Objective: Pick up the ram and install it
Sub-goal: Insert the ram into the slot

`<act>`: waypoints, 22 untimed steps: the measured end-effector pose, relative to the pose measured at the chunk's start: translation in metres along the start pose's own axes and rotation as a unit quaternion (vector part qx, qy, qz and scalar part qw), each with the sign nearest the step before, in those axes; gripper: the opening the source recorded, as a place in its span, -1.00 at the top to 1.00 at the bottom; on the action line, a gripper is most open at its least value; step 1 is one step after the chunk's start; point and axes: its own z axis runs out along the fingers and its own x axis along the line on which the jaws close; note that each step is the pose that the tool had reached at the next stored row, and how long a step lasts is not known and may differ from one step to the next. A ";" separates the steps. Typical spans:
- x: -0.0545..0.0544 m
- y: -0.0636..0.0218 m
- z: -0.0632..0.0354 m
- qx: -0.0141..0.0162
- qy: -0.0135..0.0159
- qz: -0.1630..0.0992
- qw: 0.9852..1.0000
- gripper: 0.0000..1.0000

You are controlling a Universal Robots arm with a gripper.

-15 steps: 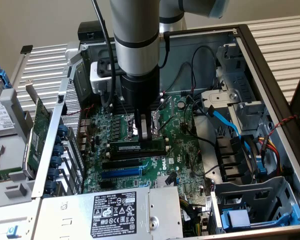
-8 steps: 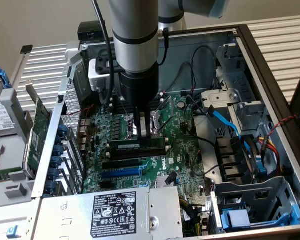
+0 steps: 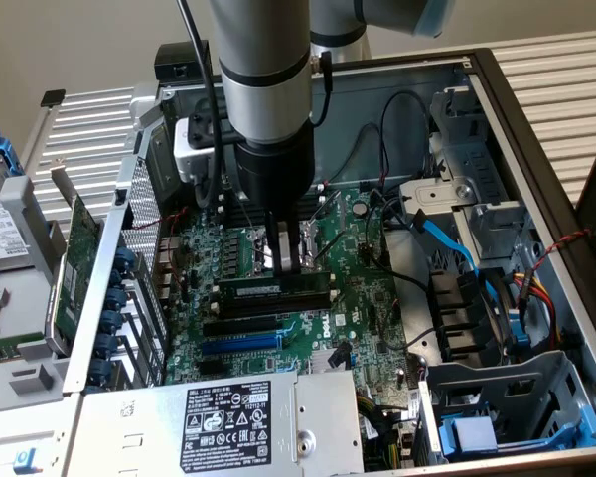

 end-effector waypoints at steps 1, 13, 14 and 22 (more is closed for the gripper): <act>0.000 0.0010 0.0000 0.001 0.000 0.000 1.000 0.73; 0.000 0.0064 -0.0001 0.013 0.001 0.000 1.000 0.73; 0.000 0.0065 -0.0001 0.013 0.001 0.000 1.000 0.73; 0.000 0.0099 0.0003 0.020 0.001 0.000 1.000 0.73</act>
